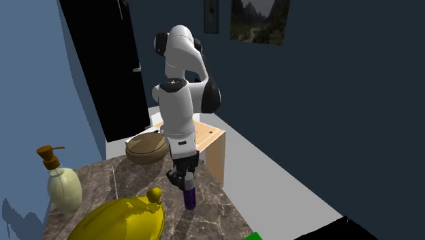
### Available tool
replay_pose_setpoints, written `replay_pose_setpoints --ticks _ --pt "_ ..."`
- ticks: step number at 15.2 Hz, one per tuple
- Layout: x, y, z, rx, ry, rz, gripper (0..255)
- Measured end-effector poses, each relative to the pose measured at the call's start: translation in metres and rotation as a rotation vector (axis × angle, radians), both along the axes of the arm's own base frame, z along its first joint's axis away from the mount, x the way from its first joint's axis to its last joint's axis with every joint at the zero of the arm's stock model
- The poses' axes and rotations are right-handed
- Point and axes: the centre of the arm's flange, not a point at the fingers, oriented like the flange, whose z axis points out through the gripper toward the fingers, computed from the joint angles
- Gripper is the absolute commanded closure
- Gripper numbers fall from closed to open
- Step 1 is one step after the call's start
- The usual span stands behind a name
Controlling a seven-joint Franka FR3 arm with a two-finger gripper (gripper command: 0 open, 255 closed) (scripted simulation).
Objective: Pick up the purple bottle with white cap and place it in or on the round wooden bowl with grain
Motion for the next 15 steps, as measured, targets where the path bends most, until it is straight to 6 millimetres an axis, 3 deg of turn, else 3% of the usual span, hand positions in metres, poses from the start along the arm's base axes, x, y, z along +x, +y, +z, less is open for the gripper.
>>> replay_pose_setpoints --ticks 15 --pt "0.001 0.000 0.080 0.000 0.000 0.000 255"
